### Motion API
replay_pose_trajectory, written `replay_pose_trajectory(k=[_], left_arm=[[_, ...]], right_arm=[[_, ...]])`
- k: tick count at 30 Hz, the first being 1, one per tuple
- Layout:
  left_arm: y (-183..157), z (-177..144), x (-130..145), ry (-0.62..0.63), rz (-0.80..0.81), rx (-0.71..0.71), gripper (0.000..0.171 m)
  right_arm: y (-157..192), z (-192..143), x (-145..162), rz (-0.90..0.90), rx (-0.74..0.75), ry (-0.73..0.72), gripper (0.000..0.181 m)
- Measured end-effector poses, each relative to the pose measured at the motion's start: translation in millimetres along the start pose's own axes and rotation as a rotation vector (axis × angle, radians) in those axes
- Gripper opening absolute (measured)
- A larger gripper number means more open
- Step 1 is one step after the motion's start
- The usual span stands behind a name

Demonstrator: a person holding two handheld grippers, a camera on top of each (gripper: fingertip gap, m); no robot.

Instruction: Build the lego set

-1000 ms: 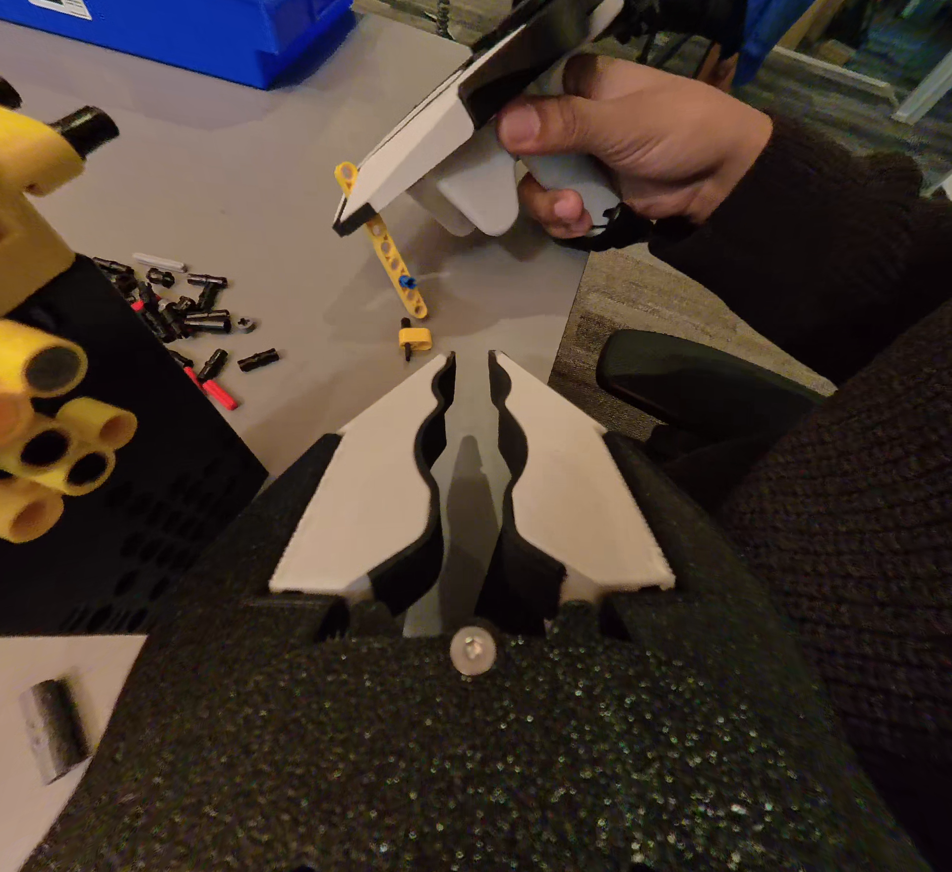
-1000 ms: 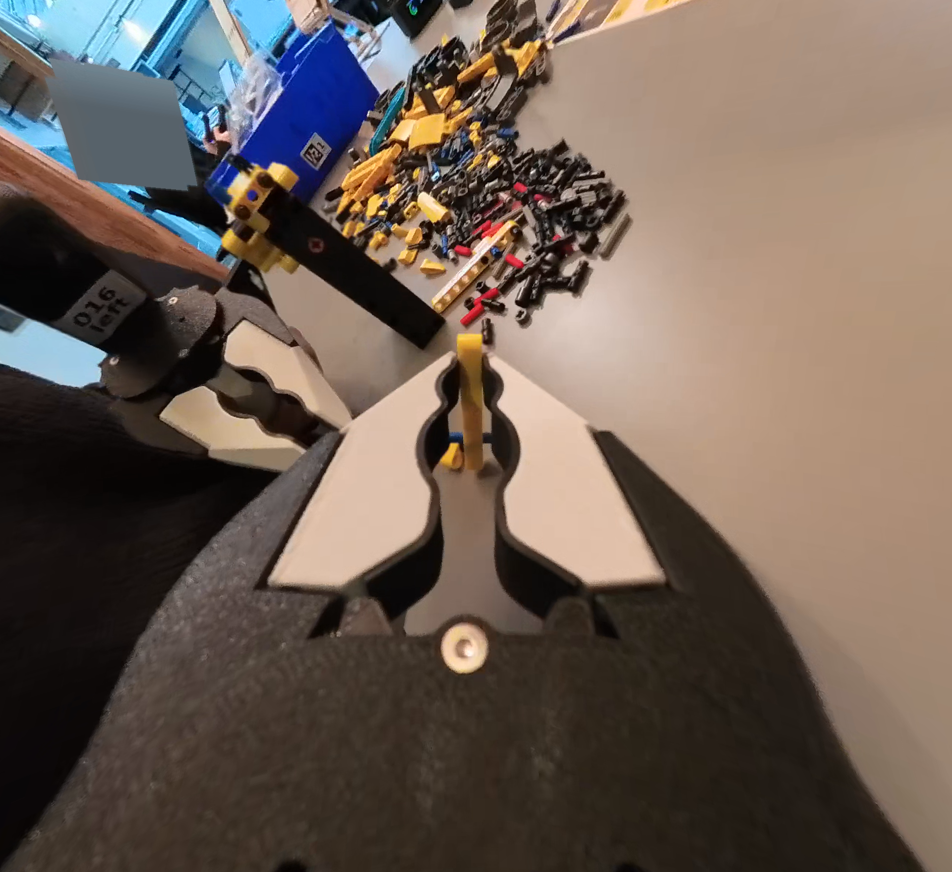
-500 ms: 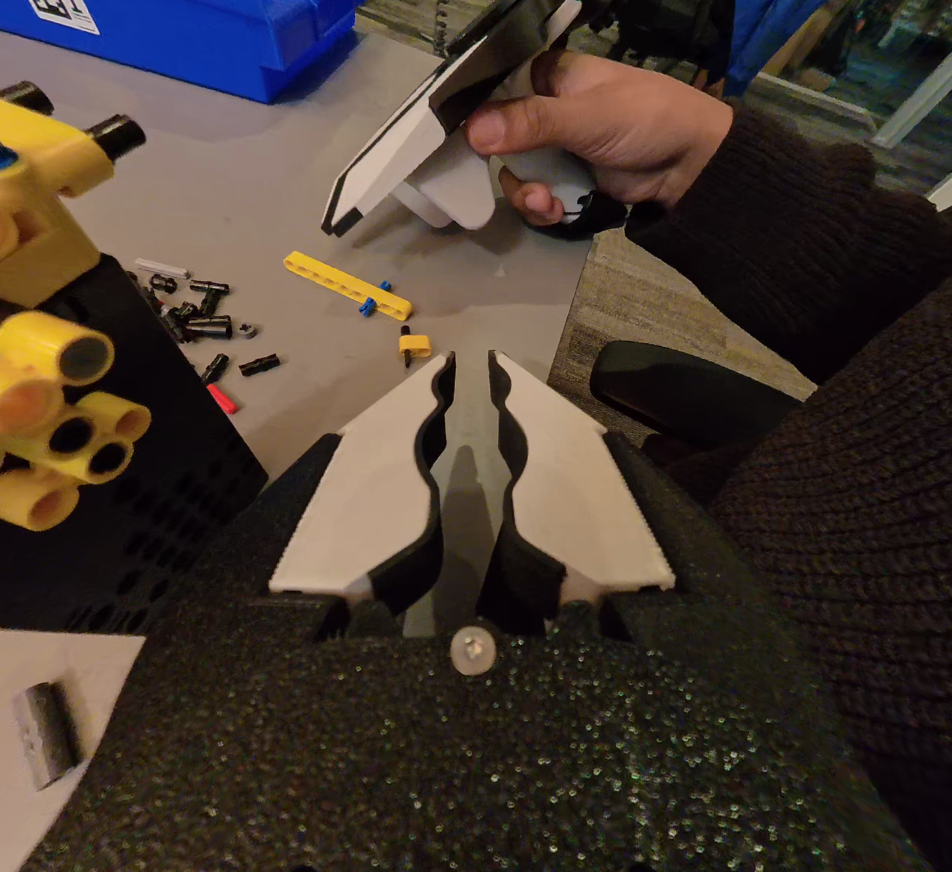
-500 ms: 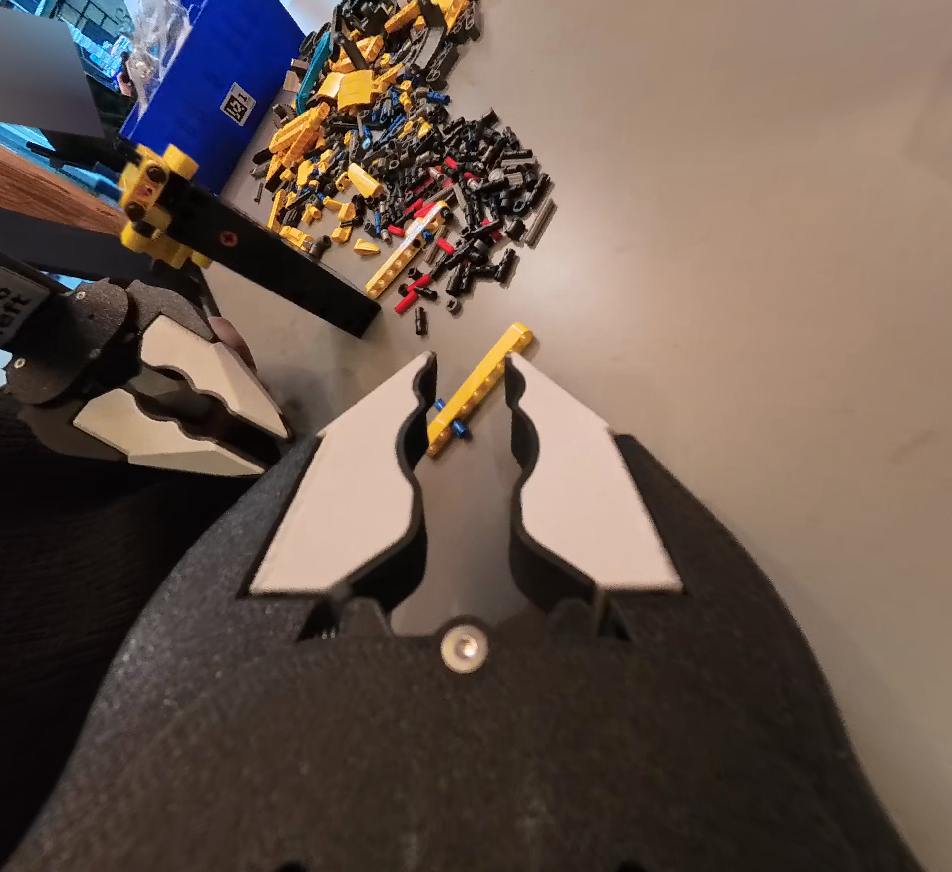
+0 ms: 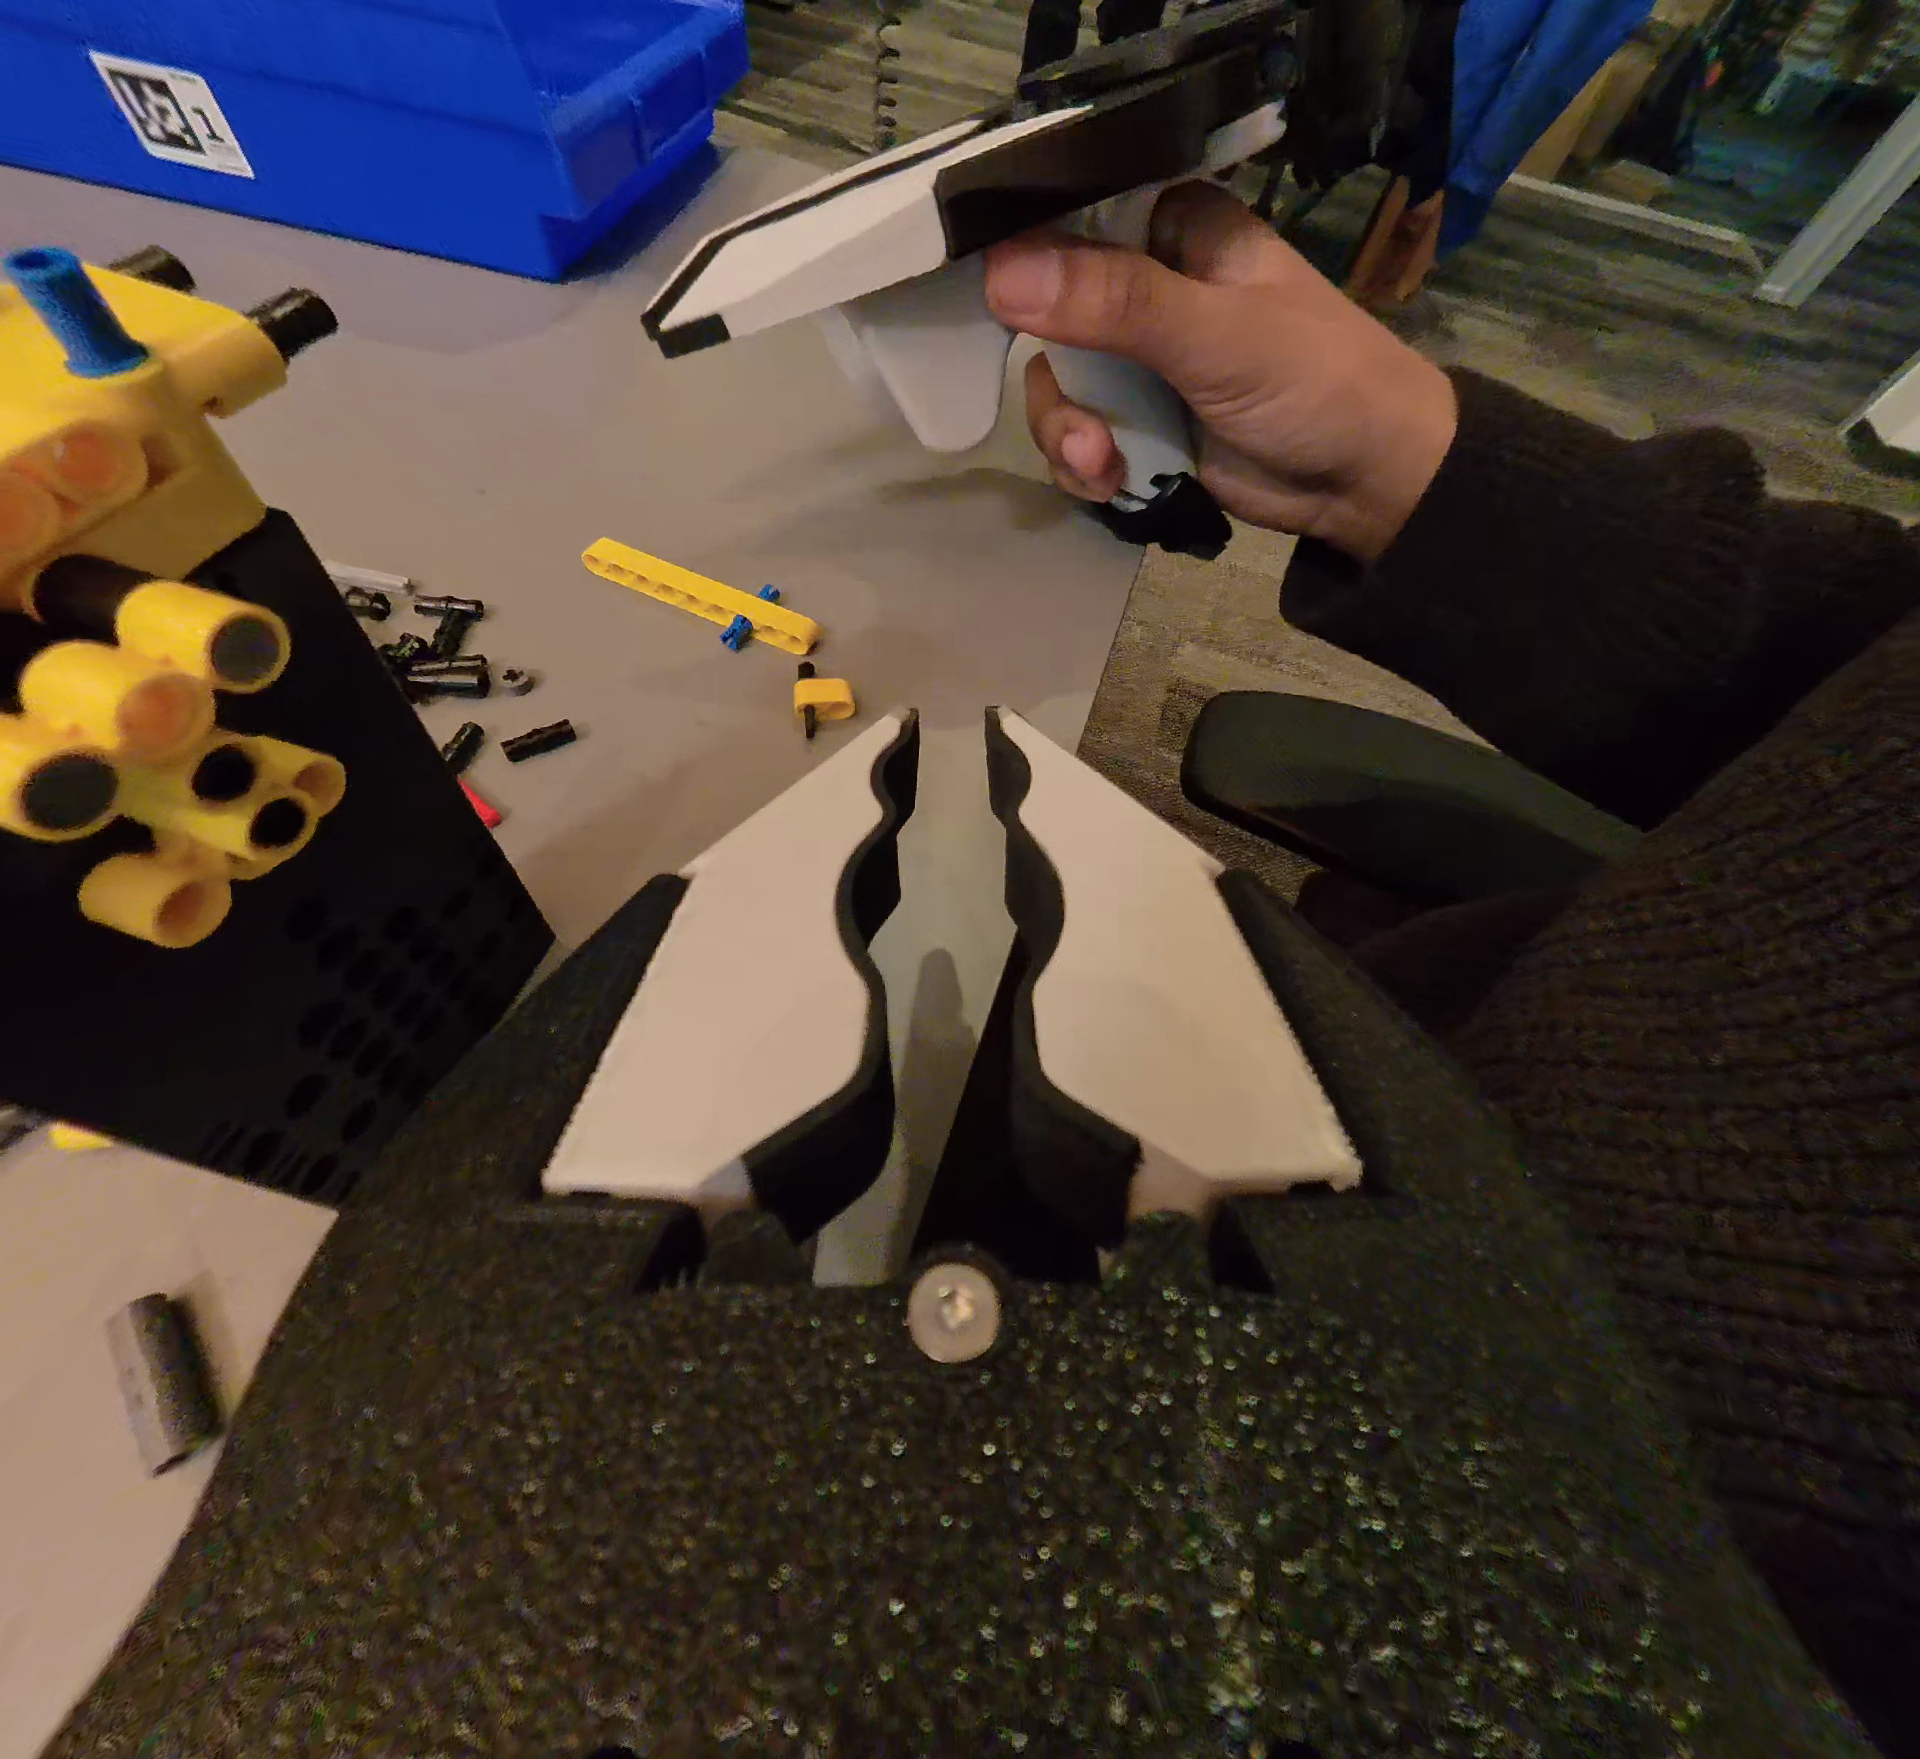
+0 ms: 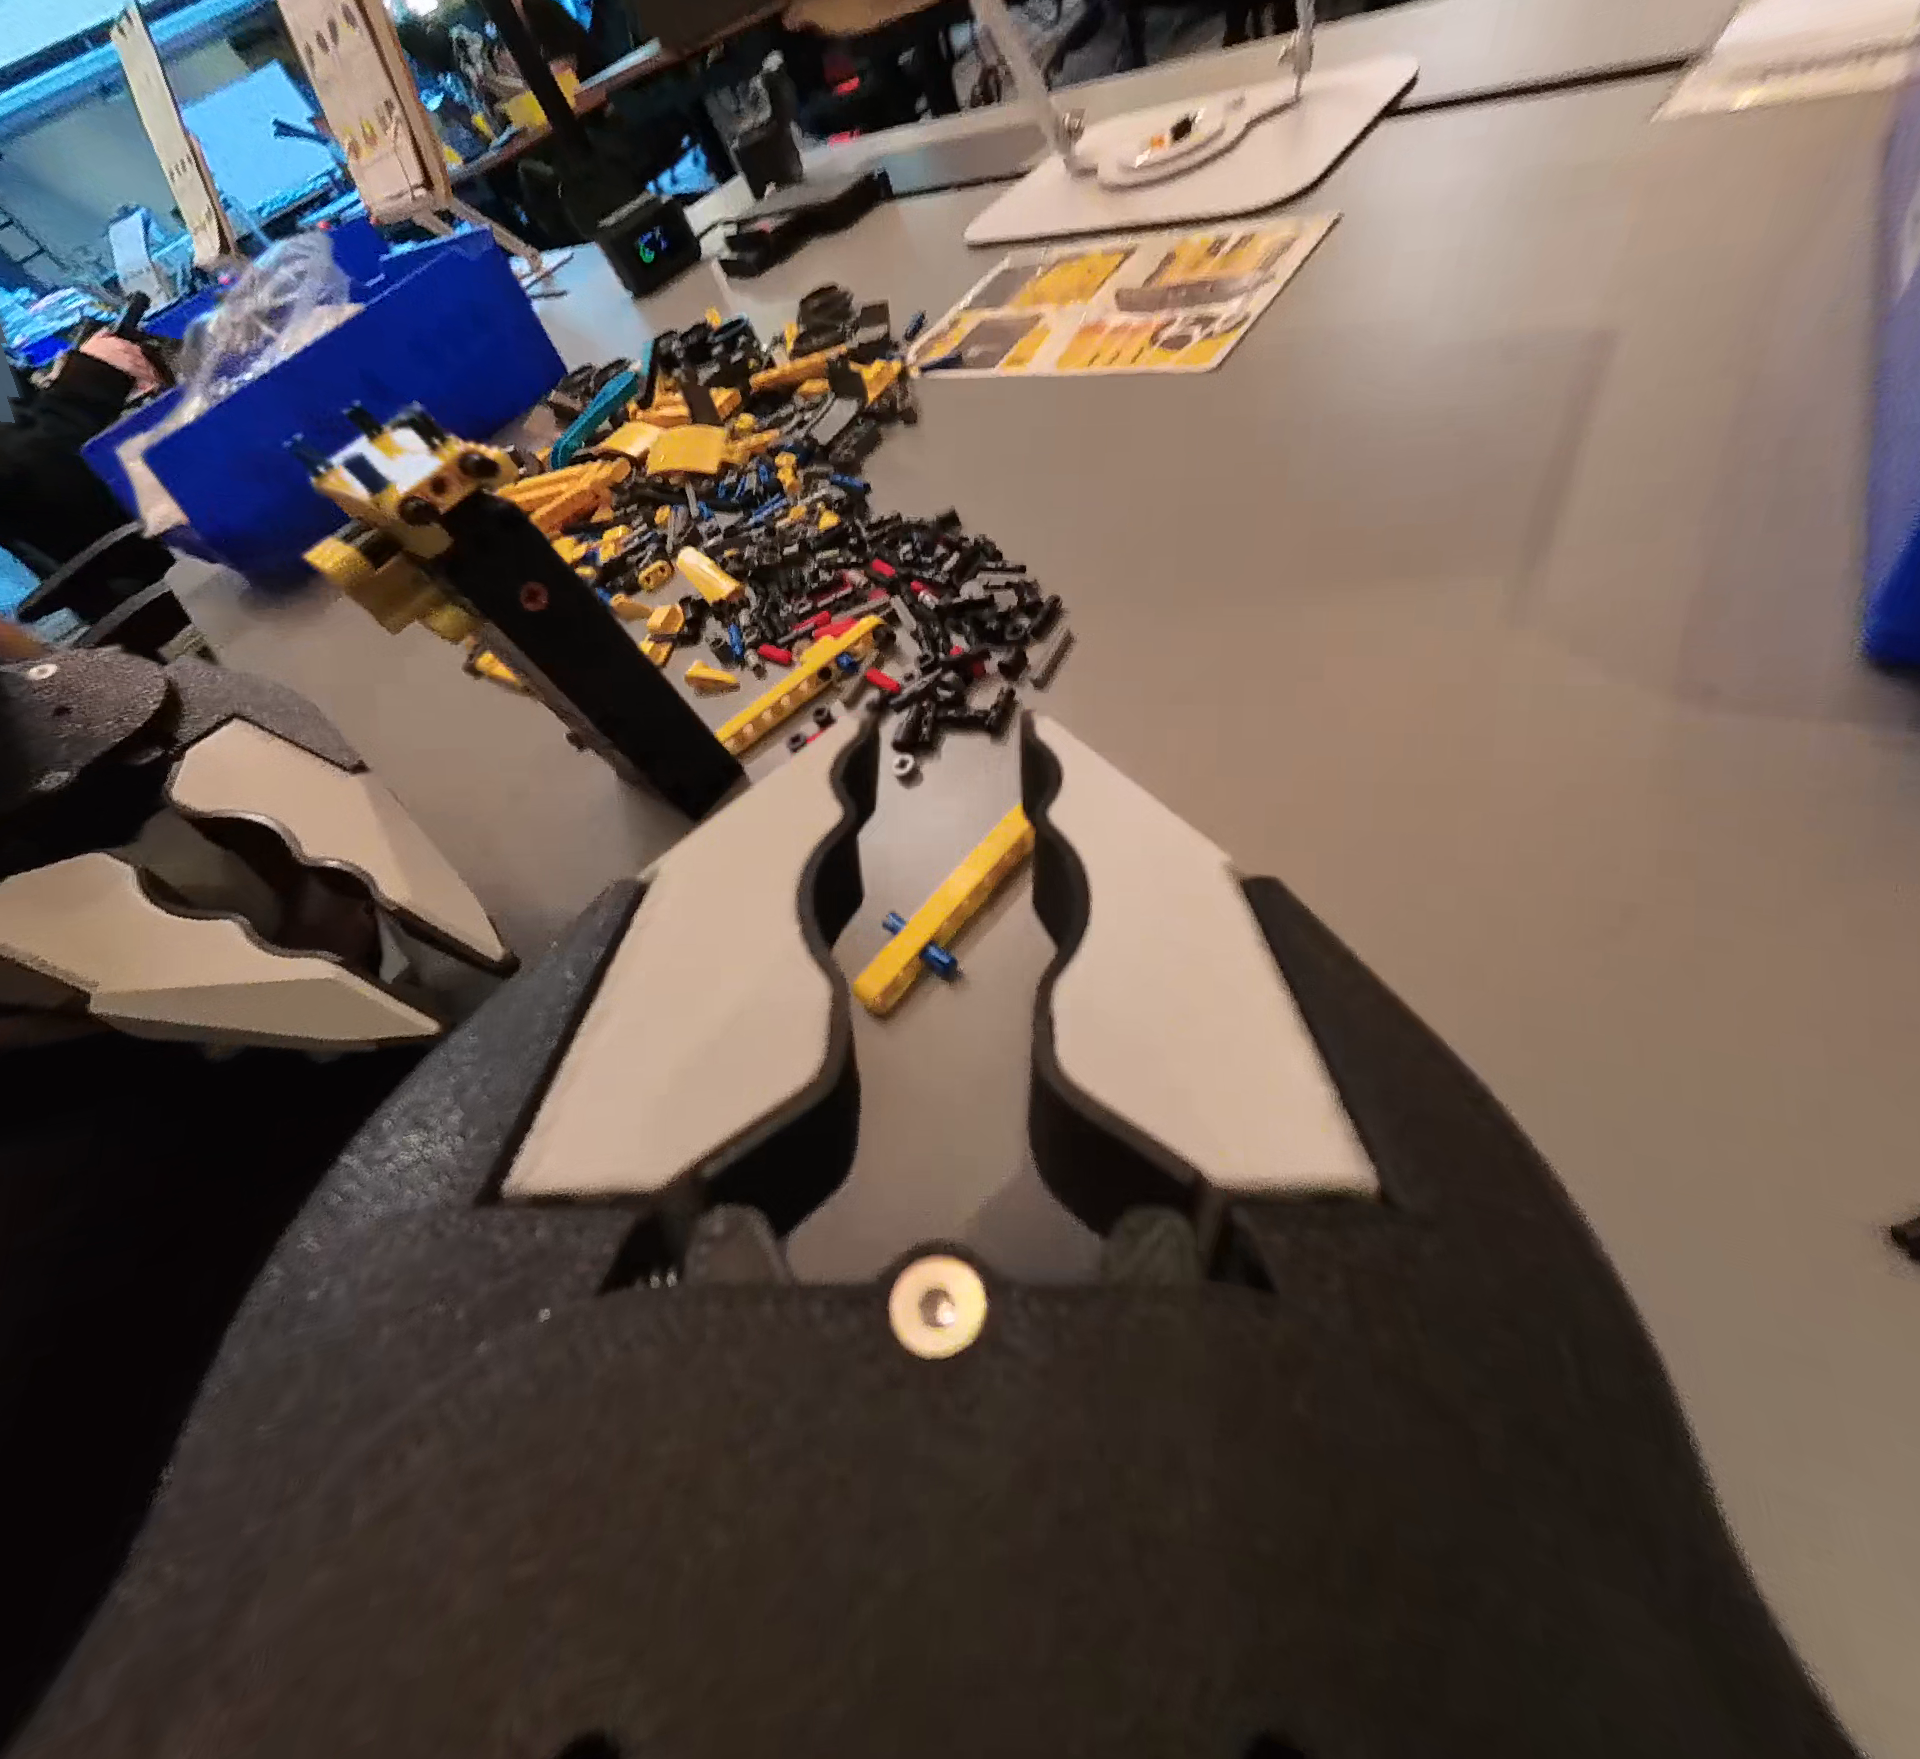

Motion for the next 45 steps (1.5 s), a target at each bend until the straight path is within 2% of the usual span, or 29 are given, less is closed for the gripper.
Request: replay_pose_trajectory(k=[5,10,12,17,22,24,27,31,35,38,40,42,45], left_arm=[[-2.5,-13.4,0.5,-0.001,0.097,0.021,0.013],[-2.9,-22.8,4.0,0.023,0.247,0.028,0.012],[-4.4,-26.7,-1.0,0.023,0.313,0.034,0.012],[3.3,-31.5,-11.0,-0.002,0.422,0.031,0.012],[9.8,-23.2,-7.5,-0.017,0.411,0.055,0.012],[4.8,-22.9,-5.2,-0.014,0.454,0.087,0.012],[-4.7,-24.7,1.8,-0.002,0.536,0.163,0.012],[-3.1,-24.1,-1.7,-0.022,0.513,0.179,0.011],[-3.1,-33.5,-18.4,-0.167,0.458,0.208,0.011],[-7.2,-47.0,-29.5,-0.291,0.483,0.222,0.012],[-1.0,-59.1,-40.1,-0.381,0.516,0.152,0.012],[9.5,-80.6,-56.5,-0.528,0.482,0.096,0.011],[32.7,-119.4,-78.8,-0.764,0.331,0.016,0.012]], right_arm=[[-1.1,-5.3,-9.0,-0.026,0.048,-0.093,0.027],[6.6,-5.1,-21.3,0.143,-0.034,-0.254,0.026],[9.0,-5.4,-27.5,0.159,-0.03,-0.291,0.026],[15.8,1.3,-46.3,-0.004,-0.009,-0.275,0.026],[-0.5,9.0,-42.8,-0.184,0.087,-0.211,0.026],[-3.5,9.2,-38.2,-0.226,0.106,-0.207,0.026],[-2.8,8.7,-30.5,-0.262,0.111,-0.218,0.026],[1.4,0.7,-37.7,-0.312,0.142,-0.303,0.026],[0.4,-3.2,-40.6,-0.267,0.11,-0.336,0.026],[2.1,-5.8,-42.4,-0.226,0.056,-0.358,0.022],[2.5,-8.0,-43.9,-0.21,0.037,-0.376,0.019],[3.4,-9.9,-45.0,-0.204,0.023,-0.391,0.018],[6.7,-13.1,-46.5,-0.211,0.001,-0.416,0.019]])
Point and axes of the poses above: each gripper's, where its closed fingertips meet, z out along the fingers, x out of its underside, y = z × x across the jaws, the point moved 3 cm from there along -z, back along the fingers, and after that the axes turned 8 degrees about -y, right-handed, at the moved point
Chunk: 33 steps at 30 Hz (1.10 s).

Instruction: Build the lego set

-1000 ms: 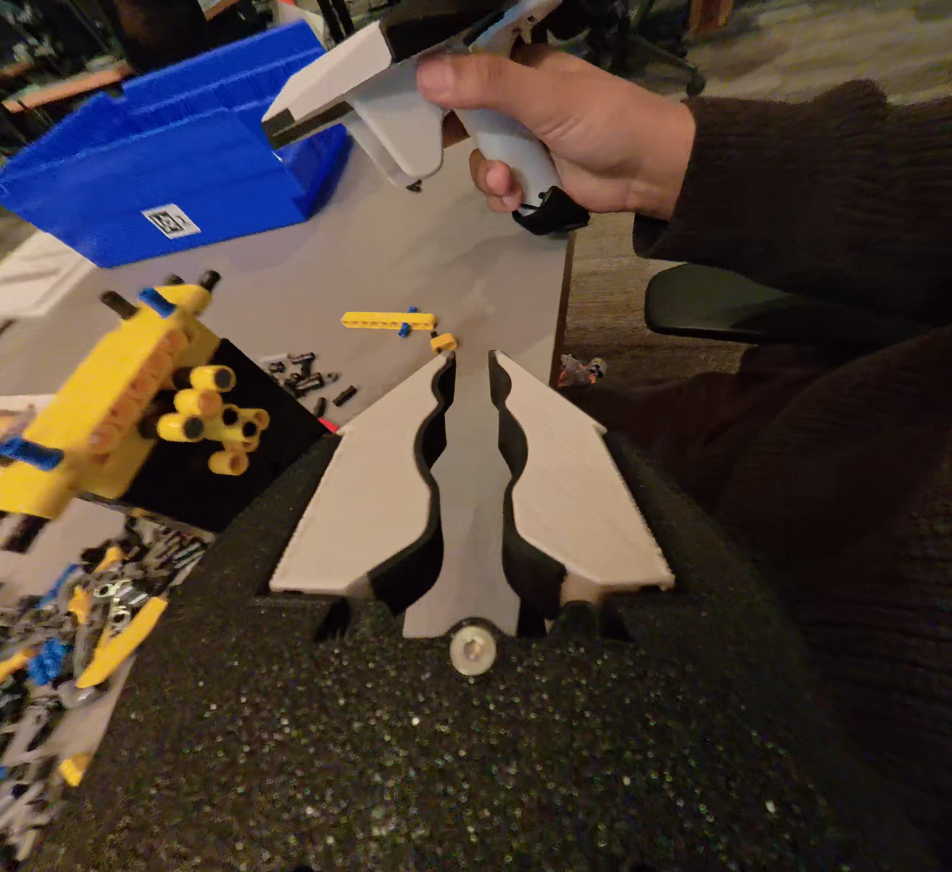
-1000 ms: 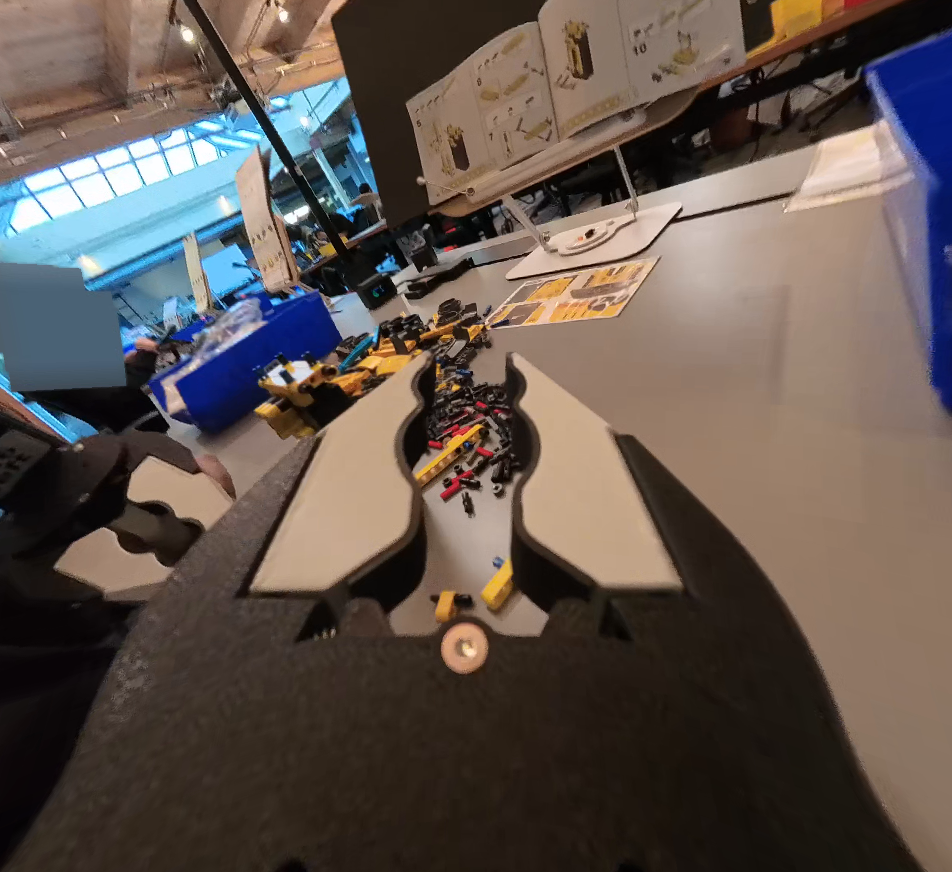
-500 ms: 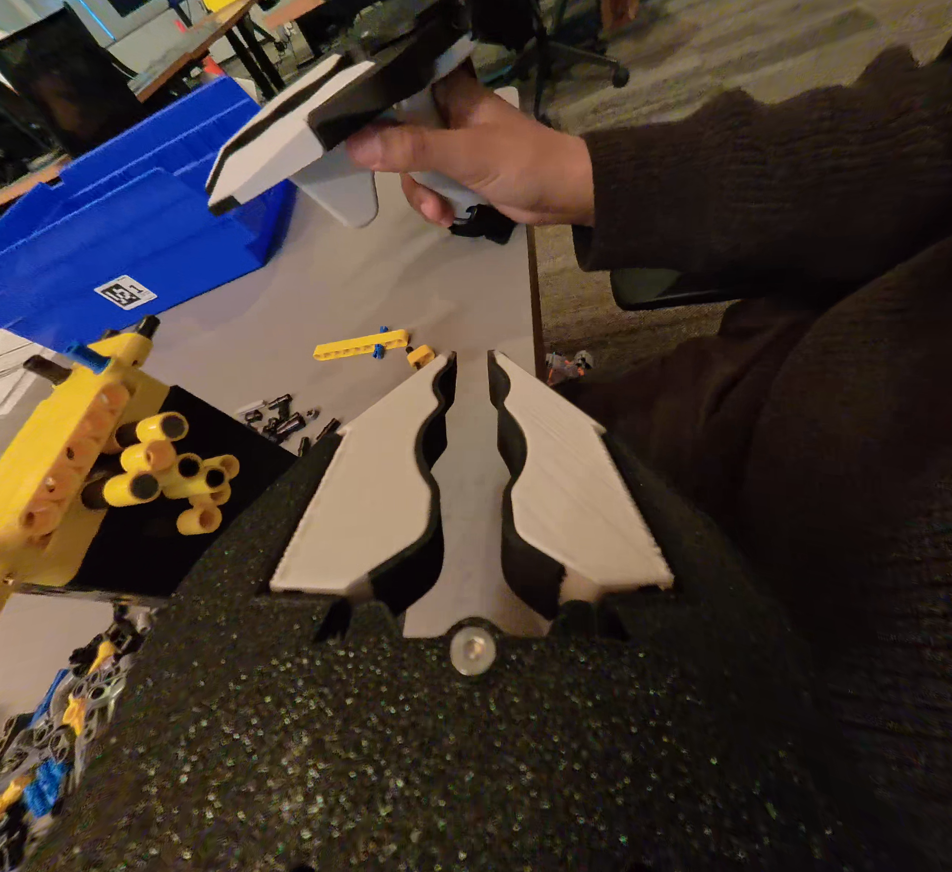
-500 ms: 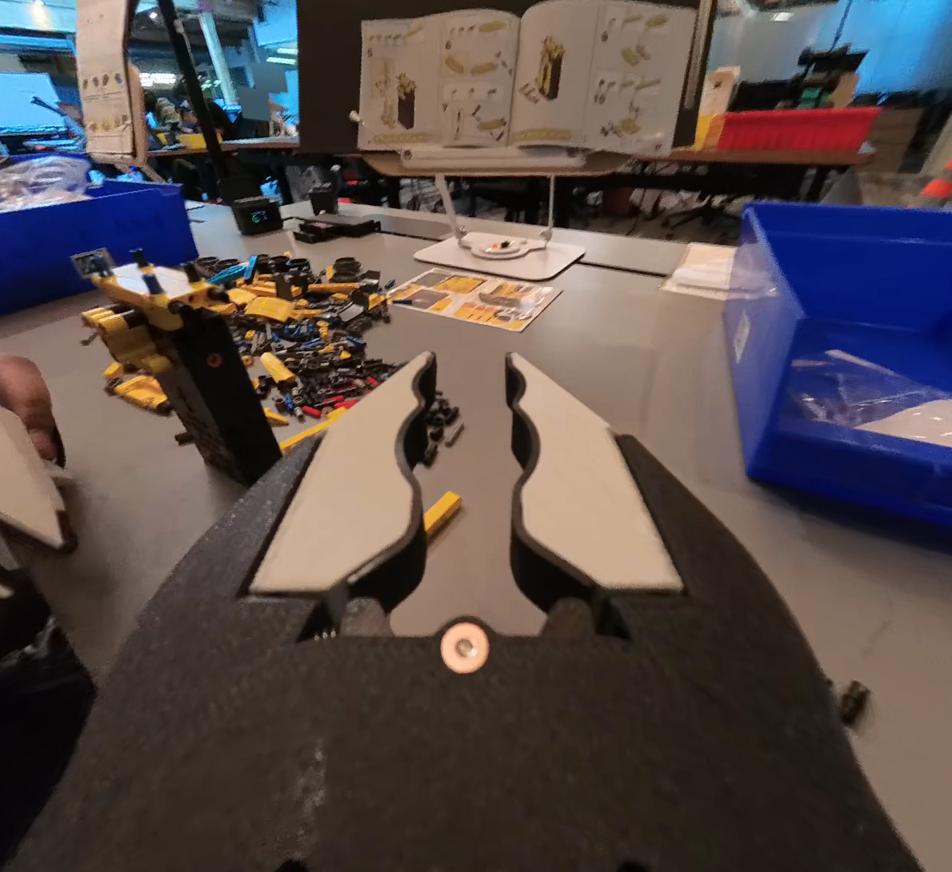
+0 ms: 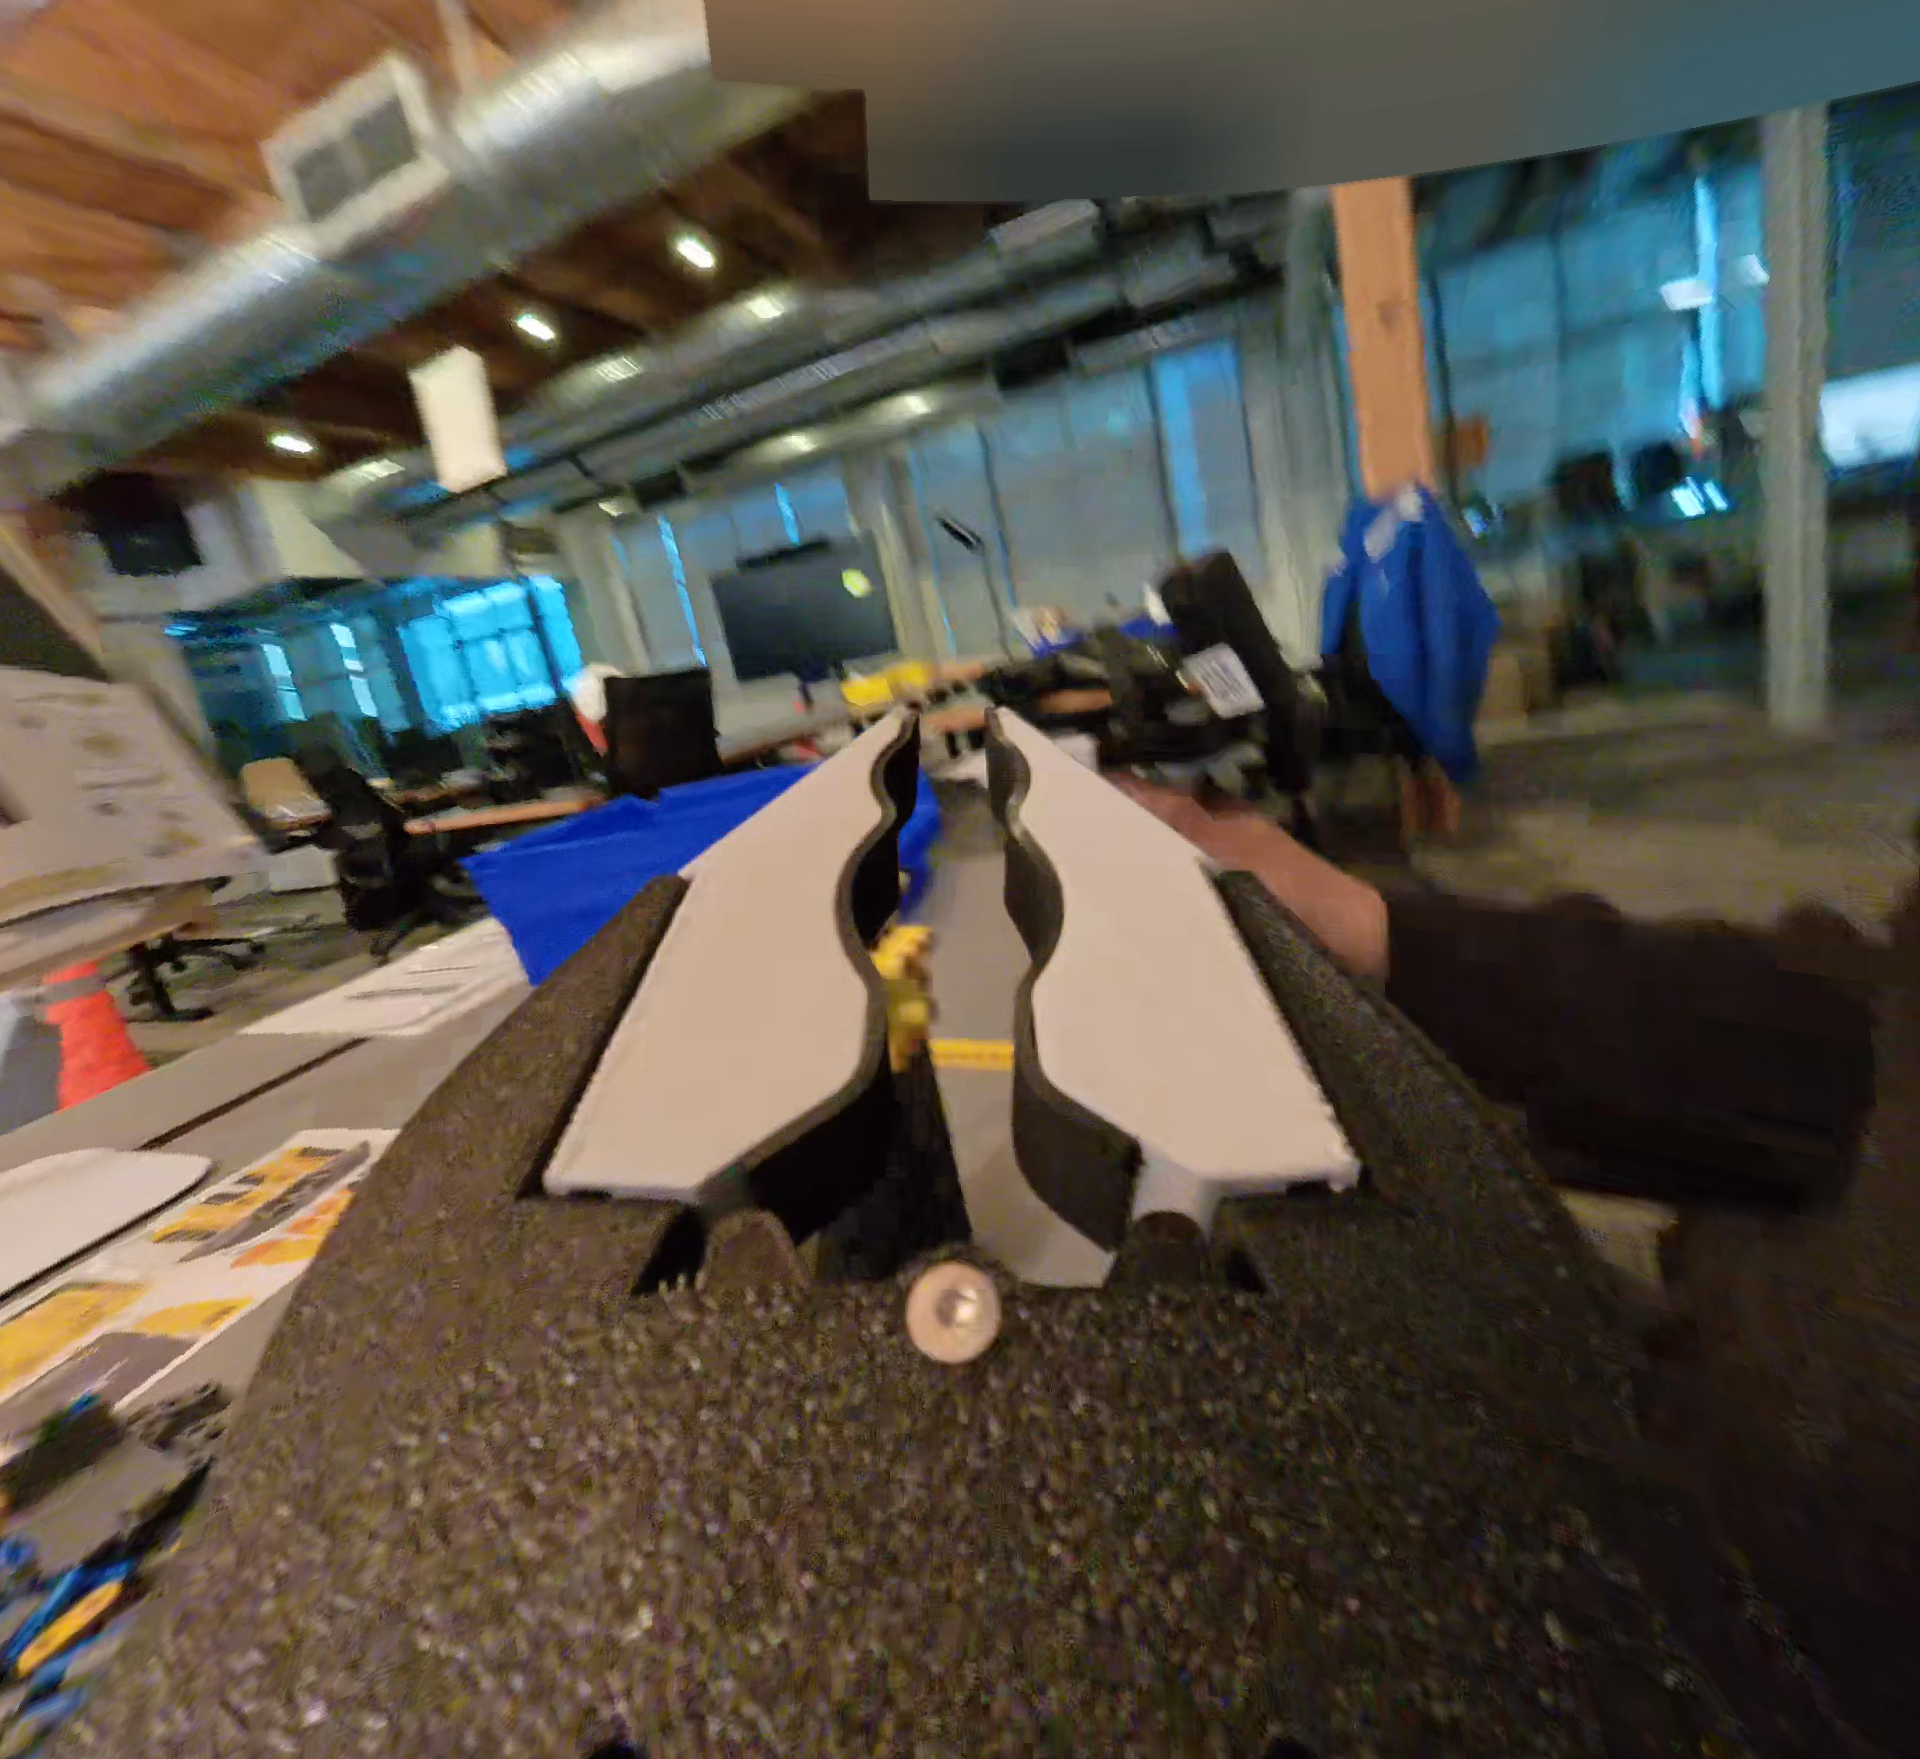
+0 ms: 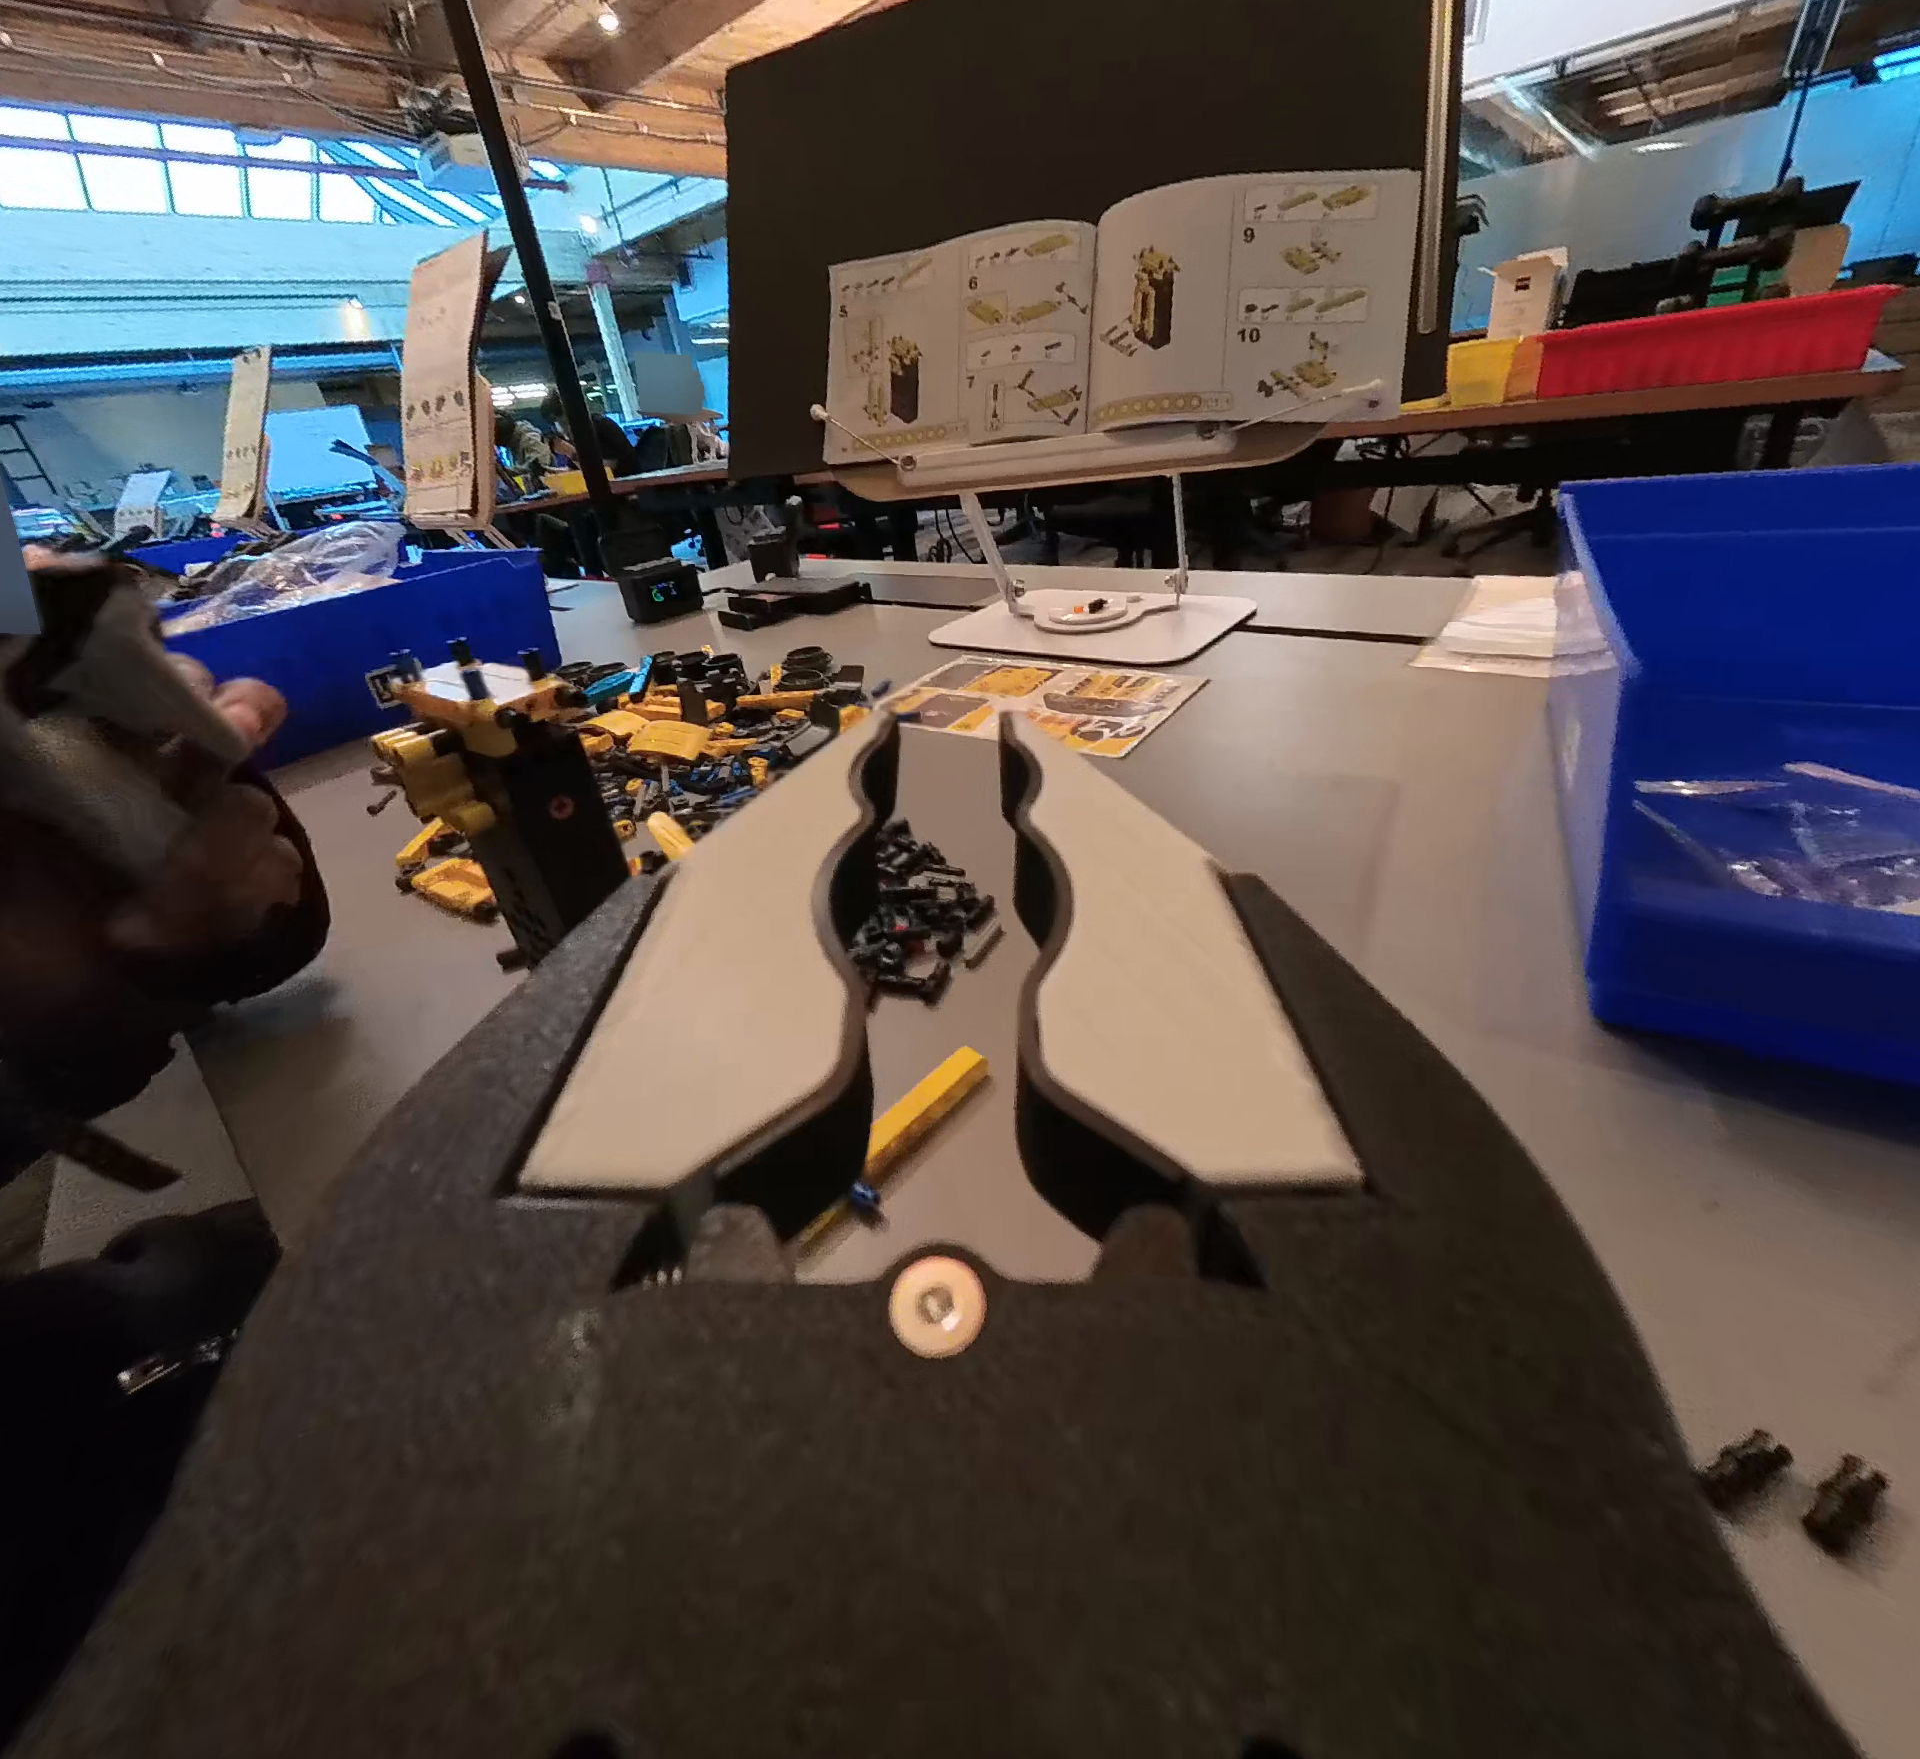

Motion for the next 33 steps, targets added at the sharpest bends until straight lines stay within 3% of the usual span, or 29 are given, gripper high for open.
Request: replay_pose_trajectory(k=[2,4,7,13,22,33], left_arm=[[24.3,-9.4,-3.7,-0.018,-0.016,-0.142,0.012],[38.2,-13.1,7.5,0.079,-0.03,-0.208,0.016],[53.2,-19.5,20.5,0.168,-0.052,-0.31,0.046],[60.9,-21.6,29.9,0.193,-0.126,-0.34,0.048],[60.2,-21.7,36.5,0.198,-0.268,-0.275,0.05],[57.4,-19.1,39.4,0.218,-0.253,-0.261,0.05]], right_arm=[[0.7,-2.6,-3.1,0.007,-0.009,-0.026,0.019],[1.0,-6.0,-6.9,0.032,-0.024,-0.058,0.019],[-1.2,-11.3,-12.3,0.1,-0.053,-0.105,0.018],[-9.7,-15.7,-16.7,0.192,-0.058,-0.15,0.019],[-6.1,-11.9,-13.3,0.16,-0.061,-0.118,0.019],[-5.7,-11.2,-13.2,0.139,-0.049,-0.118,0.019]])
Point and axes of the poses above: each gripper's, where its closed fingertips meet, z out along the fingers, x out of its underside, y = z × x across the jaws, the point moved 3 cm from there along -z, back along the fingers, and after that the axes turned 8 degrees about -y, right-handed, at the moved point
